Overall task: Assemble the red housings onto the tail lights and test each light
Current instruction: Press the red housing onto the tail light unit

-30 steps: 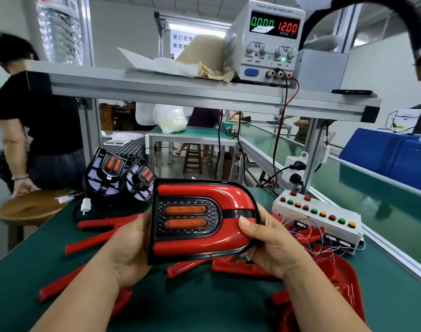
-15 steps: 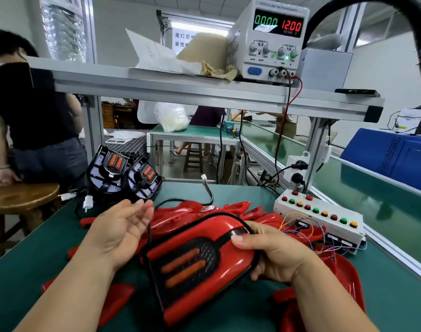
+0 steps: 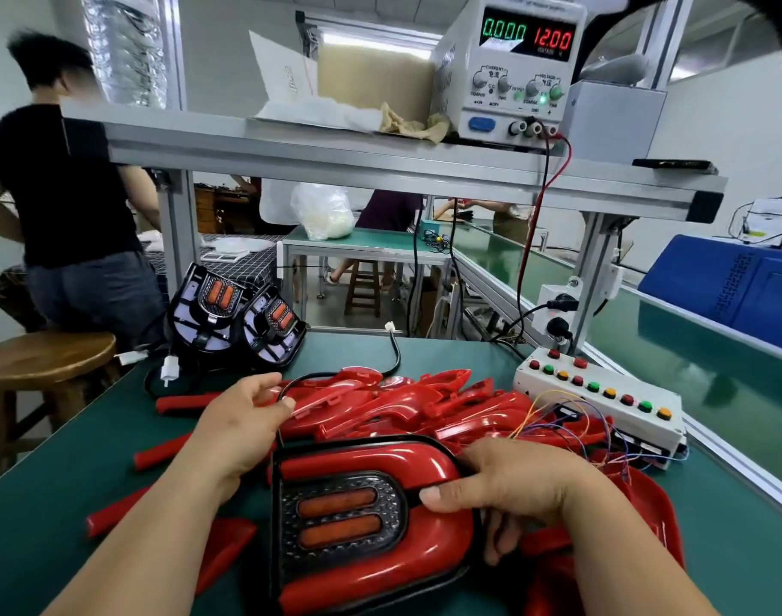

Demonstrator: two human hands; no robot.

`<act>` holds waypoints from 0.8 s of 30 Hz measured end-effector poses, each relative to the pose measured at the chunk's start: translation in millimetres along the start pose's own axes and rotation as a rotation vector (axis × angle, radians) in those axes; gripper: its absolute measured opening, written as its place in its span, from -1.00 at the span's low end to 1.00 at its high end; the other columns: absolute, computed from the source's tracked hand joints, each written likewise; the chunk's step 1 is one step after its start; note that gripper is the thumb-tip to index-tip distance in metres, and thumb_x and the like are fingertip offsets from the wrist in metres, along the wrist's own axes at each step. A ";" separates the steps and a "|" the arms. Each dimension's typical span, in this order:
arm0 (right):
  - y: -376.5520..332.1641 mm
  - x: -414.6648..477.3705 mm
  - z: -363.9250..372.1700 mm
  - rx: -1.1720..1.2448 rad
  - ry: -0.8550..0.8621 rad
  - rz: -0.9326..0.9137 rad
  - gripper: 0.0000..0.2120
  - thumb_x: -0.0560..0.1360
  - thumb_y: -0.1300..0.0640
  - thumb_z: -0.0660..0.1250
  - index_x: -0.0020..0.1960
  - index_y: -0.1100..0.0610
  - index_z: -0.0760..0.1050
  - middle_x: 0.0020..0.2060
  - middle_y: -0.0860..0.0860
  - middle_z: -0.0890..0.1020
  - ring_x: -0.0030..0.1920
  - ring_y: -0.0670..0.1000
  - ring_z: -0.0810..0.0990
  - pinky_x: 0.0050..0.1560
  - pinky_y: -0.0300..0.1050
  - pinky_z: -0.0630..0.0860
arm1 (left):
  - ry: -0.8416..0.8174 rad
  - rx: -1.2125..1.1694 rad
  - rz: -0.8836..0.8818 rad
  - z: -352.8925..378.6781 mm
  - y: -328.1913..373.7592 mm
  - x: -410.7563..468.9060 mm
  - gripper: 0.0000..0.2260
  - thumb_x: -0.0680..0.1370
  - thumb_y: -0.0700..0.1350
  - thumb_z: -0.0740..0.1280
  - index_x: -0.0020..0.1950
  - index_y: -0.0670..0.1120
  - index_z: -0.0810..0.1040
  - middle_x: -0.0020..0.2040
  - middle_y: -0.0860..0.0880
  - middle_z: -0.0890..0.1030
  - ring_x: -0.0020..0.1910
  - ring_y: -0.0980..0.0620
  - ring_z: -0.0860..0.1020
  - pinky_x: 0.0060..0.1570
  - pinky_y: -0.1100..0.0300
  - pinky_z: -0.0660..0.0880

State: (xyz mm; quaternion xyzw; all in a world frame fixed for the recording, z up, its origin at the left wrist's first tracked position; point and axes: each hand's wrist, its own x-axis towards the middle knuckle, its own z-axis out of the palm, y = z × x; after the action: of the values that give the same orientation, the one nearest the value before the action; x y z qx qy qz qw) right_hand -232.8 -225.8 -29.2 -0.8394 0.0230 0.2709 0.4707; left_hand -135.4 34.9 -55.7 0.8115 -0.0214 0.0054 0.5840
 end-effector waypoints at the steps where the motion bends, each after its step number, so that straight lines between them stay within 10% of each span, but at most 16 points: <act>1: 0.5 -0.6 -1.2 -0.028 0.005 0.013 -0.57 0.36 -0.20 0.50 0.06 0.04 0.52 -0.10 0.16 0.71 -0.38 0.02 0.67 -0.41 -0.23 0.56 | -0.019 -0.001 -0.019 -0.1 -1.5 0.6 -0.60 0.58 -0.20 0.35 0.42 -0.08 0.44 0.33 -0.08 0.51 0.30 -0.05 0.48 0.39 -0.06 0.37; 9: 0.9 -4.5 -3.7 -0.223 0.121 0.108 -0.18 0.16 -0.39 0.52 -0.01 0.34 0.56 -0.33 0.18 0.67 -0.41 0.06 0.65 -0.39 -0.21 0.54 | 0.044 0.236 0.076 7.1 -0.8 -1.1 -0.53 0.52 -0.24 0.43 0.43 -0.12 0.46 0.34 -0.12 0.53 0.28 -0.10 0.50 0.21 0.15 0.35; 12: 0.5 -5.3 -5.9 -0.296 0.161 0.113 -0.08 0.10 -0.49 0.43 -0.04 0.35 0.57 -0.36 0.14 0.66 -0.43 0.04 0.64 -0.41 -0.24 0.52 | 0.035 0.071 0.085 6.2 0.6 1.1 -0.72 0.53 -0.29 0.38 0.19 -0.04 0.64 0.01 0.00 0.68 -0.11 0.05 0.60 -0.15 0.18 0.47; 17: 0.4 -5.3 -8.2 -0.324 0.361 0.026 -0.30 0.20 -0.52 0.33 -0.25 0.16 0.55 -0.47 0.02 0.62 -0.51 -0.05 0.57 -0.39 -0.25 0.47 | -0.054 -0.173 0.151 9.4 4.2 1.3 -0.68 0.55 -0.43 0.27 0.02 0.00 0.58 0.01 0.00 0.65 -0.05 0.11 0.58 0.16 0.10 0.46; 21: 0.3 11.8 -3.2 -0.110 0.756 -0.317 -0.84 0.46 -0.11 0.43 -0.11 -0.04 0.54 -0.35 -0.03 0.64 -0.38 -0.11 0.61 -0.30 -0.17 0.58 | -0.084 -0.275 0.293 8.1 6.3 -1.4 -0.77 0.53 -0.34 0.36 -0.01 -0.02 0.64 -0.12 0.05 0.70 -0.09 0.19 0.64 0.04 0.26 0.51; 24: 0.6 22.3 4.0 -0.142 0.760 -0.460 -0.54 0.53 0.02 0.38 0.26 -0.40 0.29 -0.25 -0.16 0.65 -0.21 -0.21 0.59 -0.15 -0.42 0.46 | -0.157 -0.257 0.381 5.2 6.2 -3.1 -0.75 0.51 -0.28 0.41 -0.05 0.08 0.71 -0.10 0.02 0.72 -0.10 0.17 0.66 -0.09 0.36 0.54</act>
State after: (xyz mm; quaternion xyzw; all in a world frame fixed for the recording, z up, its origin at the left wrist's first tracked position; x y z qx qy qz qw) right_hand -215.7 -218.1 -41.9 -0.8927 -0.0117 -0.1675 0.4181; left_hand -138.9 28.1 -51.6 0.7096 -0.2201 0.0494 0.6675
